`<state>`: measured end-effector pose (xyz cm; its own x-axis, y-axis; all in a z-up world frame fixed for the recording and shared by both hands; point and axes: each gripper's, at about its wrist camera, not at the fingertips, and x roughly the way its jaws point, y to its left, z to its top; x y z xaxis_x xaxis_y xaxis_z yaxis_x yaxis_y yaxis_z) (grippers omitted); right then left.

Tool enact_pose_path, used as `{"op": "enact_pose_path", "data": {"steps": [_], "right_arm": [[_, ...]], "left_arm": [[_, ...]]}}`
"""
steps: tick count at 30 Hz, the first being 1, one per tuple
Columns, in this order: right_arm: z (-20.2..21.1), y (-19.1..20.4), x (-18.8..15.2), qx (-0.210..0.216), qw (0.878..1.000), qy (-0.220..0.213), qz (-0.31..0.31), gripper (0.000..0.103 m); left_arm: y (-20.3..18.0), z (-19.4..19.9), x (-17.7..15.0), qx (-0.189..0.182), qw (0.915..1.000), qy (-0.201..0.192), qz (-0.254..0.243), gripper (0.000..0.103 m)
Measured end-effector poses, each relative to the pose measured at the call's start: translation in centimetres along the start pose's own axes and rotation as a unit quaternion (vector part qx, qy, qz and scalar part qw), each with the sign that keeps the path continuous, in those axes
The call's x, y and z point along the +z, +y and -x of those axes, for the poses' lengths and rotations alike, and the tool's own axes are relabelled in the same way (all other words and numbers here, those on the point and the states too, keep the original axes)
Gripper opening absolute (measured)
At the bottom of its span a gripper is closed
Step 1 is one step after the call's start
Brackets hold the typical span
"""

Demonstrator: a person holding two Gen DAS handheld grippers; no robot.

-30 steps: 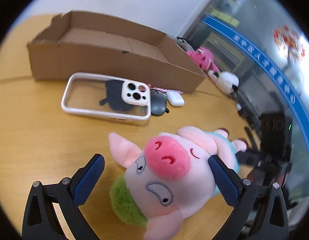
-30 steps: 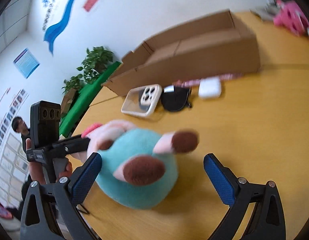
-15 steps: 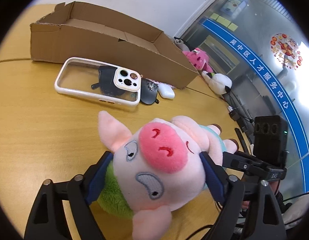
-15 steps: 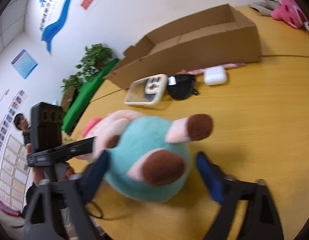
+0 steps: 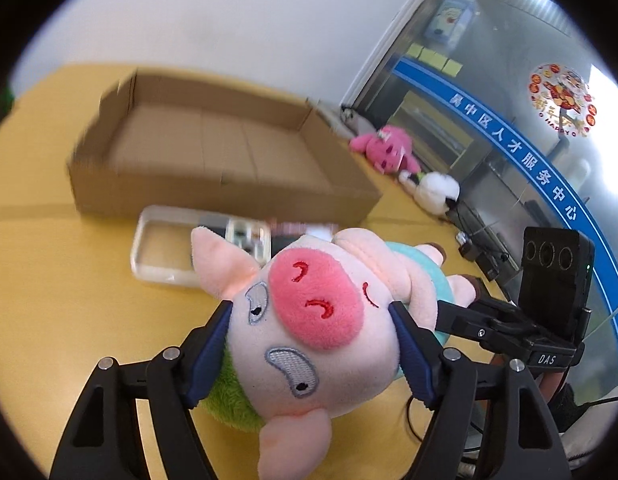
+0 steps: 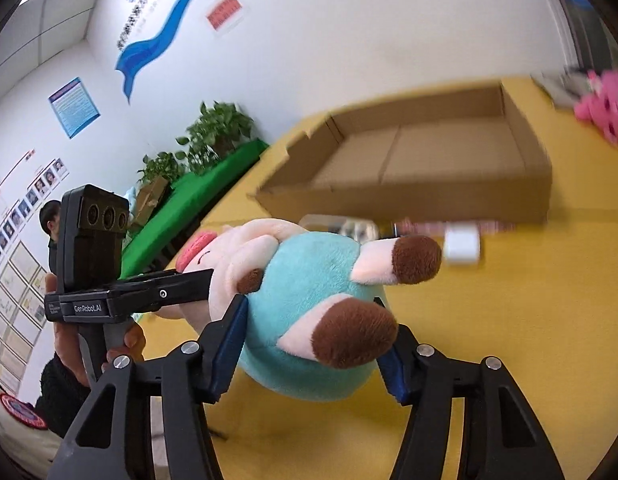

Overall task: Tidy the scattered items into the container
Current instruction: 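Lift the pig plush, carry it over the box and open both grippers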

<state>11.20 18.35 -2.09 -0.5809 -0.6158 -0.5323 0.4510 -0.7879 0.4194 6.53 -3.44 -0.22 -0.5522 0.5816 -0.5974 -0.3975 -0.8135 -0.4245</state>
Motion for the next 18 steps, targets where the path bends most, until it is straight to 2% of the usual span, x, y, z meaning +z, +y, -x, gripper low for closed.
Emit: {"op": "enact_pose_path", "data": {"steps": [5,9,10,18], "right_arm": [[1.8,2.7,7.5,-0.002,0.996,-0.065,0.065,0.064],[2.4,4.5,13.8,-0.001,0.989,-0.106,0.107,0.064],[2.3,4.9,15.3,-0.004,0.987,-0.114,0.117,0.063],[-1.2,5.2,26.2,-0.010,0.980,-0.137,0.142,0.063]], "left_arm": [[-1.6,3.6,7.6,0.007,0.9960,-0.064,-0.062,0.076],[-2.3,6.0,13.9,0.028,0.9879,-0.106,-0.110,0.076],[-2.3,6.4,15.5,0.033,0.9860,-0.112,-0.119,0.072],[1.9,6.0,26.3,0.053,0.9808,-0.124,-0.140,0.071]]}}
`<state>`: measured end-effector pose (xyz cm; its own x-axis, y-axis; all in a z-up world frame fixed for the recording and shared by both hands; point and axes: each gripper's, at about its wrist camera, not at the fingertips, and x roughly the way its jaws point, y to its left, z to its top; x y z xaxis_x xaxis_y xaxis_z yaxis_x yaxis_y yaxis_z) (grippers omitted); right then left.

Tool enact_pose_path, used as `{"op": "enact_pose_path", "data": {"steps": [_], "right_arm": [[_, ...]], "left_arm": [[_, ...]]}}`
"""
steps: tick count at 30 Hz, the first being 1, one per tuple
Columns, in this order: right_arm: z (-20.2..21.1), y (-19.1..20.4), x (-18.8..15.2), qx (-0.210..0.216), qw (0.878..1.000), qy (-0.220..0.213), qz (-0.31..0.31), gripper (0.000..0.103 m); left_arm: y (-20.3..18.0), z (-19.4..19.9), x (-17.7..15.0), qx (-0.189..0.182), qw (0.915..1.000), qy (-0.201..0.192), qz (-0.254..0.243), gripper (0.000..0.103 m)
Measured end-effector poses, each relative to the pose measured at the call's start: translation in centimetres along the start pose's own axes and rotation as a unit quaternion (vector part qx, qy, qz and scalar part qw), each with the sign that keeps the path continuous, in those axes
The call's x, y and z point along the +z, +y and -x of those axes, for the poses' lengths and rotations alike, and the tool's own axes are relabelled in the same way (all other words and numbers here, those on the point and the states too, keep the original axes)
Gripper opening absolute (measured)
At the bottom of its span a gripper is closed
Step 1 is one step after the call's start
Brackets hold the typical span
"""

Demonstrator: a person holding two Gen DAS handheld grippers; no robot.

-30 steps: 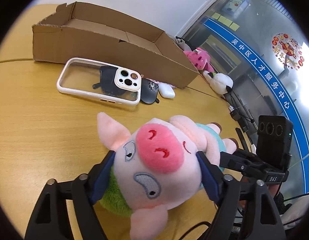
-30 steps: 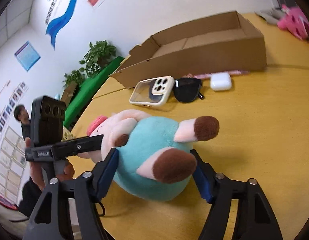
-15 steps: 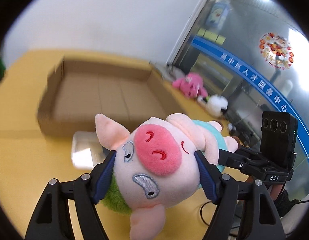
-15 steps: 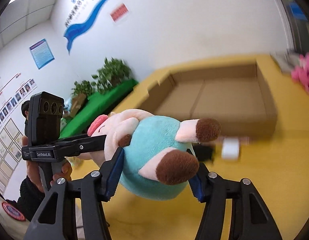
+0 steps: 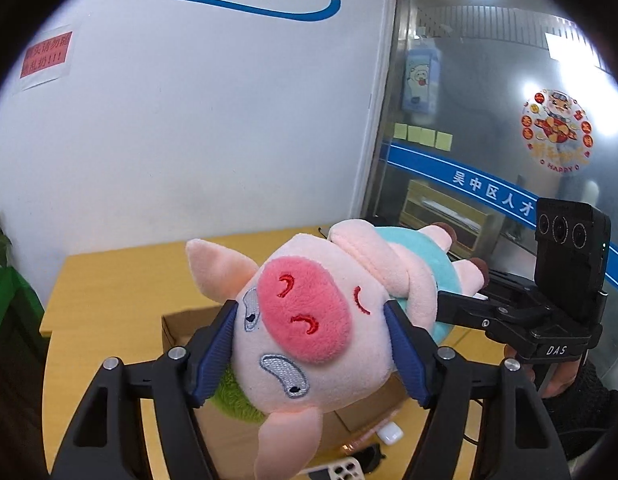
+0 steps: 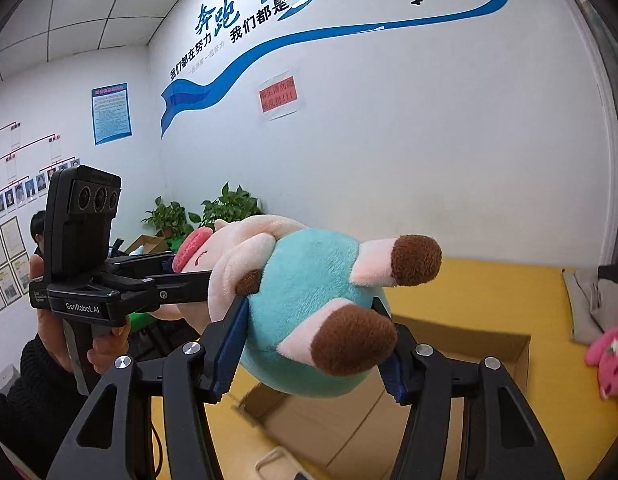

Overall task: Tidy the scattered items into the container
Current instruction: 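Lift the pig plush, carry it over the box and open both grippers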

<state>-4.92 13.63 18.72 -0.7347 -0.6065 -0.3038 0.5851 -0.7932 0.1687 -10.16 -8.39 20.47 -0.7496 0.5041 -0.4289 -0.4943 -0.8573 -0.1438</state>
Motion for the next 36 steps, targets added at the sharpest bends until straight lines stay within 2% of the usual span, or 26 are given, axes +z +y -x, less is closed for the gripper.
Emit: {"op": "enact_pose_path", "data": {"steps": [4,9,17,23,28,33,36], "right_arm": [[-4.0,-2.3,1.5,0.002,1.000,0.002,-0.009,0.062],[-10.4,-6.1,1.2,-0.001,0.999,0.022,-0.032,0.062],[-21.0,-12.9,-3.6,-0.016,0.993,0.085,-0.085,0.062],[-27.9,-17.2,-8.3,-0.023,0.984,0.126,-0.120,0.062],[-31.2,-19.3,-12.0,-0.026,0.981,0.147,-0.125,0.062],[-32.7,-19.7,-14.2,-0.038,0.979,0.171,-0.107,0.062],[-32.9,-19.9,-14.5,-0.046,0.977,0.176,-0.107,0.065]], "left_arm": [[4.0,-3.2,1.8,-0.008,0.9998,0.005,0.015,0.071],[7.9,-9.0,2.0,-0.011,0.9990,0.023,0.038,0.071],[14.4,-19.9,-1.7,-0.003,0.9928,0.084,0.085,0.071],[18.6,-26.0,-5.9,0.010,0.9825,0.137,0.126,0.070],[20.6,-29.3,-8.8,0.024,0.9716,0.180,0.152,0.070],[20.2,-31.0,-9.7,0.062,0.9643,0.228,0.119,0.070],[20.3,-31.1,-9.6,0.073,0.9619,0.234,0.122,0.074]]}}
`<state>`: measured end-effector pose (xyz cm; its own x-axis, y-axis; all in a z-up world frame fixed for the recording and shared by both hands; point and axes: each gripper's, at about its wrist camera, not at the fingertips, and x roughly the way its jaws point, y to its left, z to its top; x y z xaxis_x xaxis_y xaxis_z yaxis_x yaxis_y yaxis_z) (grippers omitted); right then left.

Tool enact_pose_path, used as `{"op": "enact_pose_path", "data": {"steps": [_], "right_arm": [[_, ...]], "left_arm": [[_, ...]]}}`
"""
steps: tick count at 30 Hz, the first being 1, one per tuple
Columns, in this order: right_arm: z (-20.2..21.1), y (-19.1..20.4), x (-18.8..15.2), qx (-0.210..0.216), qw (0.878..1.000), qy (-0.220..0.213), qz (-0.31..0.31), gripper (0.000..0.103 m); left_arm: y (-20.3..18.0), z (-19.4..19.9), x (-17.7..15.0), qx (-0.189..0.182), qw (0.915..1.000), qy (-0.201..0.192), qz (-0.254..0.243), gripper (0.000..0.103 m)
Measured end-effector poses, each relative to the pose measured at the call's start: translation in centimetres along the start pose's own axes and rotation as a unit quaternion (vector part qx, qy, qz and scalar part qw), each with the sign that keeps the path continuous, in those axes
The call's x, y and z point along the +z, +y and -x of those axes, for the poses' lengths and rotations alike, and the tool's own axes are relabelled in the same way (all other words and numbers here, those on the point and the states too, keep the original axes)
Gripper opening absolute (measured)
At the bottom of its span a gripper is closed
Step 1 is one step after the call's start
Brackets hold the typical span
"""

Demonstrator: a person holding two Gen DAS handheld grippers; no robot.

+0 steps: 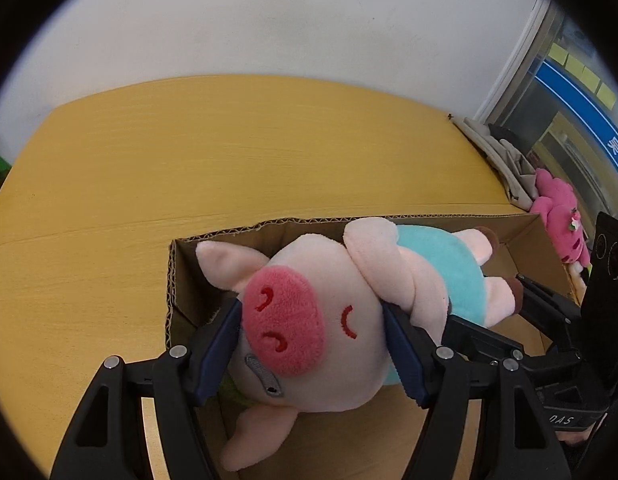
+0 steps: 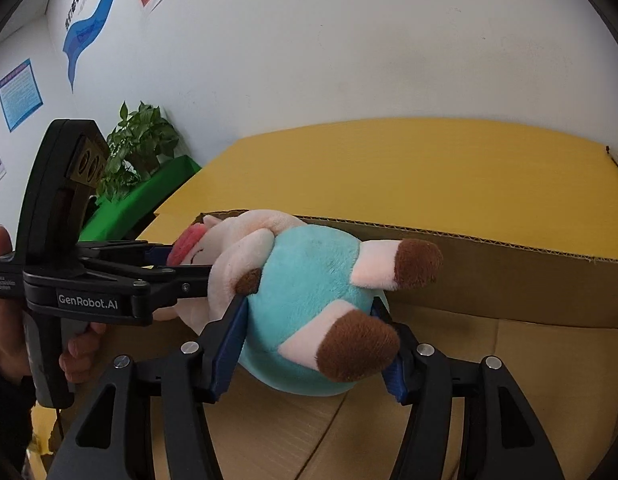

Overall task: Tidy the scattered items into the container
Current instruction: 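Lift the pig plush, carry it over the box and open both grippers, then withdraw both grippers from the box toward the clear phone case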

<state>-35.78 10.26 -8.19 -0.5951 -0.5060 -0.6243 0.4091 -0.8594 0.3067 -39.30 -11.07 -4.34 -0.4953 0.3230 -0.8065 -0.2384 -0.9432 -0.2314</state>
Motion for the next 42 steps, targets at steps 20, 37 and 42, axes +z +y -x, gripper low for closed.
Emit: {"op": "enact_pose_path", "data": {"steps": [20,37,42], "right_arm": [[18.3,6.8,-1.1,-0.041,0.997,-0.021,0.056,0.103],[21.8,4.7,-17.2,-0.175,0.984,0.032,0.022,0.103],[21.7,3.0,-18.8,-0.183,0.982,0.043,0.024,0.103]], "left_arm": [[-4.0,20.4,-8.8,0.015,0.9907,-0.118,-0.066,0.080],[-6.4,12.2,-23.3,-0.039,0.9988,-0.028,0.001,0.080],[-7.3,12.5,-23.9,-0.023,0.9993,-0.030,0.004,0.080]]}}
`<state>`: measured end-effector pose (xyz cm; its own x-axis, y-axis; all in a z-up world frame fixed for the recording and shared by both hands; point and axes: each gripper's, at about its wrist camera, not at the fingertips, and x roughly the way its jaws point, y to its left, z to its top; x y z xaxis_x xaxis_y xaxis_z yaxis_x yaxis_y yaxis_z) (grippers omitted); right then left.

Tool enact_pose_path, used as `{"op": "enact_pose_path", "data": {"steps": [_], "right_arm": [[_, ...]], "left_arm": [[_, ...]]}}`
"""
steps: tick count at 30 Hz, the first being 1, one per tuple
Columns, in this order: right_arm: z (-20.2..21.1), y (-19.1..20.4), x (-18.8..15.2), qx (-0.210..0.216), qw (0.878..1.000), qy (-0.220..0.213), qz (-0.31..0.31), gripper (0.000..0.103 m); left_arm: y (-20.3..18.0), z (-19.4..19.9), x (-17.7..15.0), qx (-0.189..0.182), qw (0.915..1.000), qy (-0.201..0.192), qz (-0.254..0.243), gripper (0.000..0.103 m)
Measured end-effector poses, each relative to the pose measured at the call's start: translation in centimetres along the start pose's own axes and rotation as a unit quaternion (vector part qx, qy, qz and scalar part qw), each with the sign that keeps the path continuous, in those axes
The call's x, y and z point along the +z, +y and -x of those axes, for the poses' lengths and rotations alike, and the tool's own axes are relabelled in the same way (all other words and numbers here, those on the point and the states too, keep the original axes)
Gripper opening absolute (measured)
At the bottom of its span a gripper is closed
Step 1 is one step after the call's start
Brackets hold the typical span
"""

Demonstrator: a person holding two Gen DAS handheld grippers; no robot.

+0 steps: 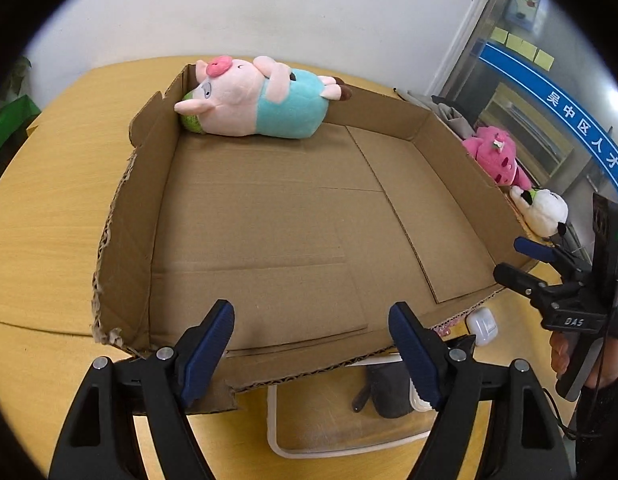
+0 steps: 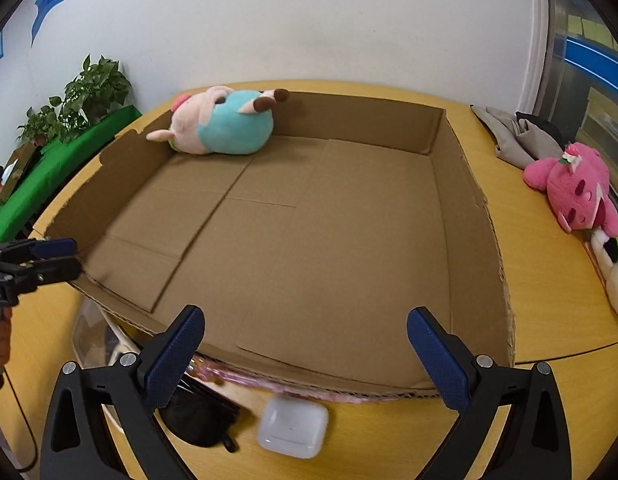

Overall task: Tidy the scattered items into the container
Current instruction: 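Withdraw both grippers from the box toward the clear phone case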

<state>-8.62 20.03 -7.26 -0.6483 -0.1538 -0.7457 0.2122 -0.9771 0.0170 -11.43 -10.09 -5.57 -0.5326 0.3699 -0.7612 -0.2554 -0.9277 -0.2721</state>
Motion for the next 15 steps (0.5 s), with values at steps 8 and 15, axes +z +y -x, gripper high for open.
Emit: {"op": "enact_pose_path", "data": {"steps": [8,15], "right_arm": [[2.9,-2.1,-0.2,0.026,0.999,-0.043,-0.006,0.103],[6.9,0.7,-2.9,0.123,0.991,-0.042,-0.032,0.103]], "left_arm": [[-1.9,3.6,-0.2,0.028,0.9985,-0.043,-0.020,0.080],[-2.6,5.0,-3.4,0.007,0.9988,-0.029,-0.039,0.080]]}}
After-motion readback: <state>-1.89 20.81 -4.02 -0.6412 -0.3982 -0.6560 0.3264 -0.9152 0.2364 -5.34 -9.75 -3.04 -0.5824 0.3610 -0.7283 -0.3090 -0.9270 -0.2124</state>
